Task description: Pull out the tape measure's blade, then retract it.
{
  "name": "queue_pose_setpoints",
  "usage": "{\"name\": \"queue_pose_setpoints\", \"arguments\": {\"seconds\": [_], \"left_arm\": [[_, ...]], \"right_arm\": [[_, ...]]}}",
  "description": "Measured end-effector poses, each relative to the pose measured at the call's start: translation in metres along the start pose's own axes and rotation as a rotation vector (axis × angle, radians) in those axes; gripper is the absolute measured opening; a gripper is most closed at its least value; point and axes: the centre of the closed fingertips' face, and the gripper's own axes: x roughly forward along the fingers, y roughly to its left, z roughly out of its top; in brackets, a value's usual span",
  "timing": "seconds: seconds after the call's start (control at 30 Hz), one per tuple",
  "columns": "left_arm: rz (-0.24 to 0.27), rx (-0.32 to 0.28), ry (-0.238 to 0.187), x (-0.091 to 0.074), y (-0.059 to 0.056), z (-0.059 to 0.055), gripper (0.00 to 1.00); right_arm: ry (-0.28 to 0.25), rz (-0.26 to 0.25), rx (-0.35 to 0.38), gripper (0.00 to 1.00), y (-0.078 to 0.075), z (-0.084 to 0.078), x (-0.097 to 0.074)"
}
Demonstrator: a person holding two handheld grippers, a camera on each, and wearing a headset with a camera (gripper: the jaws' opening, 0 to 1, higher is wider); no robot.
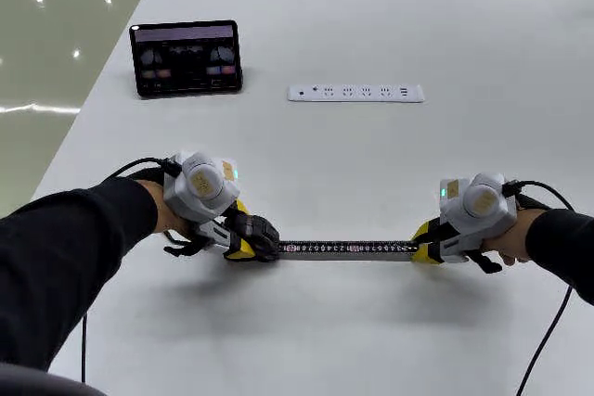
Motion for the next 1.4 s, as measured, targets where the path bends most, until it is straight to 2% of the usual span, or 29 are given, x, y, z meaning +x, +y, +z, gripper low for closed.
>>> {"name": "queue_pose_setpoints", "arguments": {"seconds": [0.57,1.17,1.3,1.4], "left_arm": [[0.000,0.000,0.000,0.0000,0.0000,0.0000,0.32],[-0.003,0.000,-0.008,0.0008,-0.0005,0.0008,0.32],[-0.002,-0.001,-0.013,0.0019,0.0008,0.0020,0.32],[0.006,0.005,-0.032,0.0016,0.0010,0.0034,0.33]], "right_arm": [[0.014,-0.006,0.007,0.09,-0.0020,-0.0093,-0.0071],[0.026,0.004,0.012,0.10,-0.0019,-0.0099,-0.0061],[0.042,0.005,0.001,0.10,-0.0021,-0.0095,-0.0053],[0.052,0.002,-0.010,0.11,-0.0029,-0.0099,-0.0051]]}}
